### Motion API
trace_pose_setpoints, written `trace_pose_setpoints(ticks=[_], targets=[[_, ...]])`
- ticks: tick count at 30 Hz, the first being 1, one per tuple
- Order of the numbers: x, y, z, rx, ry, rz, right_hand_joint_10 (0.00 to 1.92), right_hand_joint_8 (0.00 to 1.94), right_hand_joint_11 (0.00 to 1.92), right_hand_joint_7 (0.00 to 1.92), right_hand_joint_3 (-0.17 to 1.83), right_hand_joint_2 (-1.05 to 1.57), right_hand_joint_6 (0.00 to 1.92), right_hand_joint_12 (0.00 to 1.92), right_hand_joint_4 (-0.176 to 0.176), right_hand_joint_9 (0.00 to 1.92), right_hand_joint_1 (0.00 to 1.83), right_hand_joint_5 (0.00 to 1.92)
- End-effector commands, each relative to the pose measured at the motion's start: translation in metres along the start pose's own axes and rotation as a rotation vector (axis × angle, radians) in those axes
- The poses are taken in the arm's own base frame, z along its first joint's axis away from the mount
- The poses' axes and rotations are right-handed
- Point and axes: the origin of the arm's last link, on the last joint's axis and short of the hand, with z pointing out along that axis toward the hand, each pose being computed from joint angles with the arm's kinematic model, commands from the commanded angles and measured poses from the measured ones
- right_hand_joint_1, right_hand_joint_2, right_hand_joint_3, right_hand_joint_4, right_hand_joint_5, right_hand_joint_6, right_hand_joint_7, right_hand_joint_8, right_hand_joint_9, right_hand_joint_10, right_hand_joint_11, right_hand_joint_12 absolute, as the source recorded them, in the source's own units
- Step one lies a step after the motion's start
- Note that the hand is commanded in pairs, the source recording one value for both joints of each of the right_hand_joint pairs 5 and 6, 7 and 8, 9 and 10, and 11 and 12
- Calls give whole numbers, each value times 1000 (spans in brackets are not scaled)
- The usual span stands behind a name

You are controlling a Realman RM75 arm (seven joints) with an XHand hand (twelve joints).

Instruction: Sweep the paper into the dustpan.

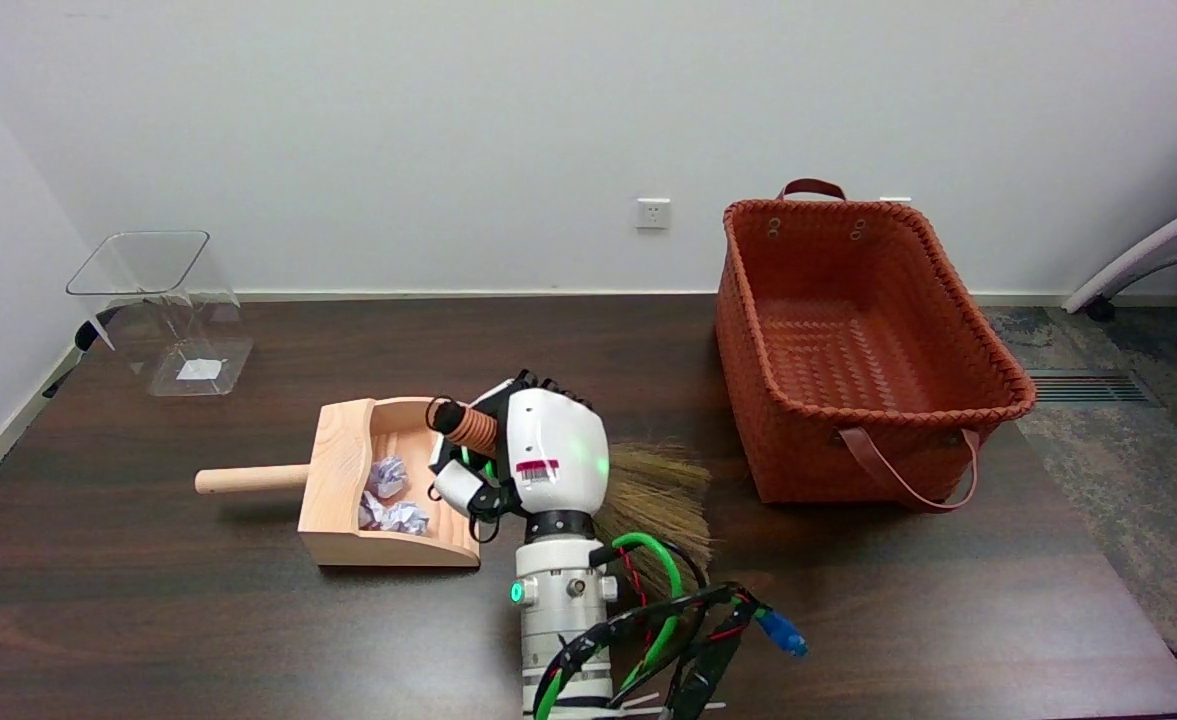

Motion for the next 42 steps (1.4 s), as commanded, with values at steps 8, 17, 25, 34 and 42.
trace_pose_setpoints(ticks=[8,17,25,34,42], targets=[[-12,-1,17,-6,2,355,1920,1920,1754,1920,1192,1571,1920,1754,0,1920,1093,1920],[-19,12,41,-70,-60,607,1920,1920,1764,1920,1204,1571,1920,1764,0,1920,1079,1920],[-25,15,60,-108,-156,789,1920,1920,1763,1920,1264,1571,1920,1763,0,1920,1050,1920],[-28,8,87,-121,-197,874,1920,1920,1742,1920,1239,1571,1920,1742,0,1920,1013,1920],[-30,-14,117,-123,-229,943,1920,1920,1744,1920,1301,1571,1920,1744,0,1920,979,1920]])
